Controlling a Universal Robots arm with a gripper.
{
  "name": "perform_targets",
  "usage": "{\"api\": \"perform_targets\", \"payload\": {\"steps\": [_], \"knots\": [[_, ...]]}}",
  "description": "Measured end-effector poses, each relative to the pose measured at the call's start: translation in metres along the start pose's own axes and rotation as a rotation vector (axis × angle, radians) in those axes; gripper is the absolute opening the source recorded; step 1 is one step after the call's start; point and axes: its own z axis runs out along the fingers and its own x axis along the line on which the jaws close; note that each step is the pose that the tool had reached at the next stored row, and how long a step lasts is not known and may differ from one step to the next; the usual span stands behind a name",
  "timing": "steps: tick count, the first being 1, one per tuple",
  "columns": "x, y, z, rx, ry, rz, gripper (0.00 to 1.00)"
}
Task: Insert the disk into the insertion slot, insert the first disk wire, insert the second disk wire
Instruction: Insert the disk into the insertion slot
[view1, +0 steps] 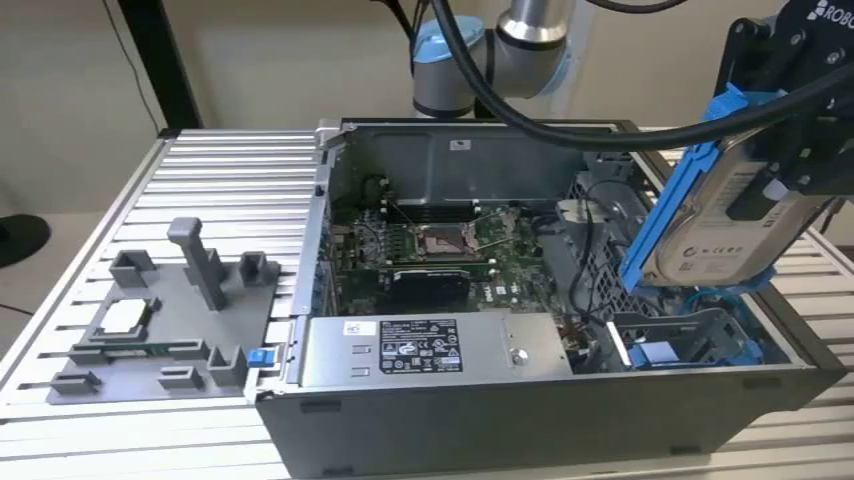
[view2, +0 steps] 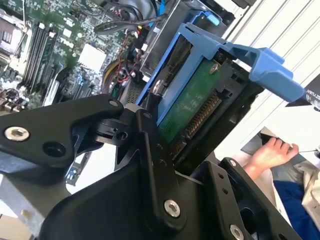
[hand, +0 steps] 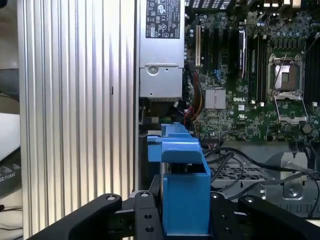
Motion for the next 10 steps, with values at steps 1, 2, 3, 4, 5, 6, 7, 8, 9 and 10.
{"api": "perform_targets", "payload": {"steps": [1, 2, 3, 4, 5, 6, 7, 8, 9, 10], "knots": [[0.0000, -0.0012, 0.0005, 0.0000, 0.0000, 0.000, 0.00], [-0.0001, -0.0024, 0.0010, 0.0000, 0.0001, 0.000, 0.00], [-0.0001, -0.0034, 0.0015, 0.0000, 0.0001, 0.000, 0.00], [-0.0001, -0.0044, 0.0021, 0.0000, 0.0001, 0.000, 0.00], [-0.0002, -0.0052, 0.0026, 0.0000, 0.0002, 0.000, 0.00], [-0.0002, -0.0059, 0.0032, 0.0000, 0.0002, 0.000, 0.00], [-0.0002, -0.0065, 0.0038, 0.0000, 0.0001, 0.000, 0.00], [-0.0002, -0.0071, 0.0044, 0.0000, 0.0001, 0.000, 0.00], [-0.0002, -0.0076, 0.0048, 0.0000, 0.0002, 0.000, 0.00], [-0.0002, -0.0078, 0.0052, 0.0000, 0.0002, 0.000, 0.00]]}}
